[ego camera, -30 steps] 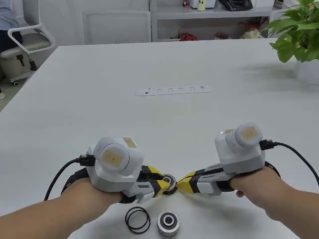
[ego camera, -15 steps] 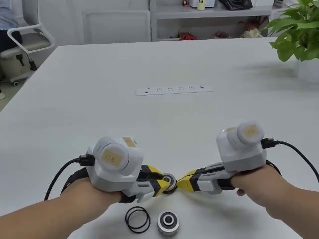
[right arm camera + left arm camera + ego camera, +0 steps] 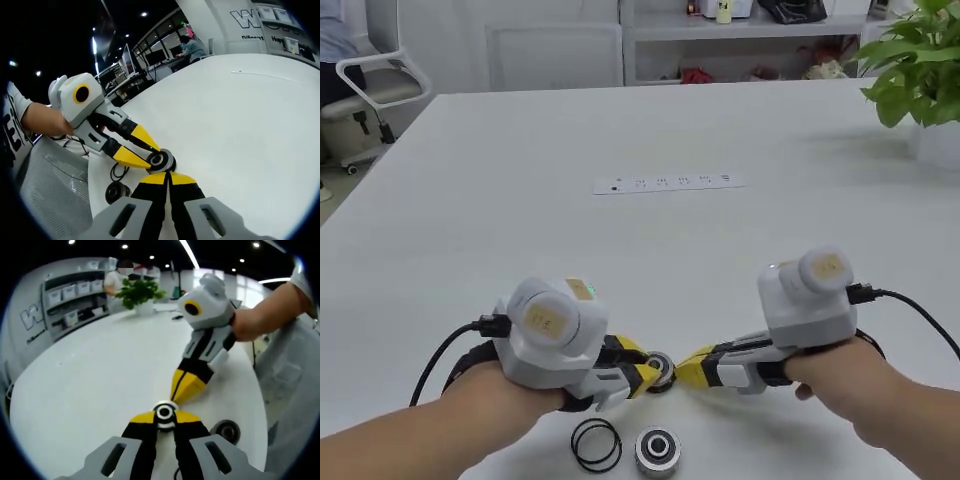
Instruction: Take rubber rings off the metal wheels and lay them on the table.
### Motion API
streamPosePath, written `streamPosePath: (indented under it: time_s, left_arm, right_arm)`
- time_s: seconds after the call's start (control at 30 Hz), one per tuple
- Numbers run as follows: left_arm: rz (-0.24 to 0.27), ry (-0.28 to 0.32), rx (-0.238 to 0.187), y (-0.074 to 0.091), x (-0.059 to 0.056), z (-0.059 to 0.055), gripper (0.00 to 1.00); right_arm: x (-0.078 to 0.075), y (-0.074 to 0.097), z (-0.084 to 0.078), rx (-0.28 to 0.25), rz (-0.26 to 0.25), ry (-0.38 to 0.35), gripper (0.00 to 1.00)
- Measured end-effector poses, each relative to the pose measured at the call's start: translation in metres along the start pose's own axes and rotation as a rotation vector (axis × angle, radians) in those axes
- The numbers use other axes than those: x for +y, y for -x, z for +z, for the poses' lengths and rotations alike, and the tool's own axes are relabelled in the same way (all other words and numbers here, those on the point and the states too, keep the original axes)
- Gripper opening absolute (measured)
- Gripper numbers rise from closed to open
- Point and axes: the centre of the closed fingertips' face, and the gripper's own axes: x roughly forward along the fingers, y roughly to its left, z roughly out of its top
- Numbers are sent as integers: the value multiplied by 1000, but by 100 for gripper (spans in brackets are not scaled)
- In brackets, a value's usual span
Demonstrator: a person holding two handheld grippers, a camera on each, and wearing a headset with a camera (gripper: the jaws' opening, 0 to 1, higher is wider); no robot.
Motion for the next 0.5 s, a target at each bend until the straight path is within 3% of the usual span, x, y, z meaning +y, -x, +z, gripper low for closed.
streamPosePath:
  time_s: [0.17, 0.5]
  left_arm:
    - [2, -3, 3, 0, 0, 0, 12]
    - [10, -4, 11, 0, -1, 0, 12]
  right_arm:
    - [-1, 2, 5, -39, 4, -67, 0]
    - [1, 2, 7, -47, 7, -62, 0]
